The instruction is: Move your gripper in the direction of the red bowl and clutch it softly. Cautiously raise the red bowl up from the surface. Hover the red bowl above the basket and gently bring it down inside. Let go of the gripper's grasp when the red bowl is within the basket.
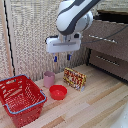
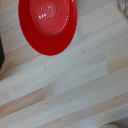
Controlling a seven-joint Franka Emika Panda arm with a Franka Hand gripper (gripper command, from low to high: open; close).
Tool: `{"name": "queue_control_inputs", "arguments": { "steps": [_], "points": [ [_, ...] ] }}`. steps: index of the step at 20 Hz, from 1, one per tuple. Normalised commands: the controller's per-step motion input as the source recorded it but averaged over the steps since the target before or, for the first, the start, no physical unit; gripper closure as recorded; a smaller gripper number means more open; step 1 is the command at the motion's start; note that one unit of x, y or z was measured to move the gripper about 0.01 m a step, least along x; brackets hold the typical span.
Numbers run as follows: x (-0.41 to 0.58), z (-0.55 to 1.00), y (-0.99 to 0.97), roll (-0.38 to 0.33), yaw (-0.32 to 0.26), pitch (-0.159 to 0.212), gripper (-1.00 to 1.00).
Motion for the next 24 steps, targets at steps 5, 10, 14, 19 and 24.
{"name": "queue_control_inputs", "arguments": {
  "steps": [5, 10, 14, 19, 24],
  "points": [
    [-0.25, -0.47, 0.18, -0.058, -0.186, 0.008, -1.0],
    [-0.278, -0.49, 0.0, -0.037, -0.138, 0.0, -1.0],
    [-0.243, -0.46, 0.02, -0.031, -0.094, 0.0, -1.0],
    [-0.178, -0.45, 0.08, -0.046, -0.068, -0.008, -1.0],
    [-0.133, -0.47, 0.0, -0.021, -0.036, -0.002, -1.0]
  ]
}}
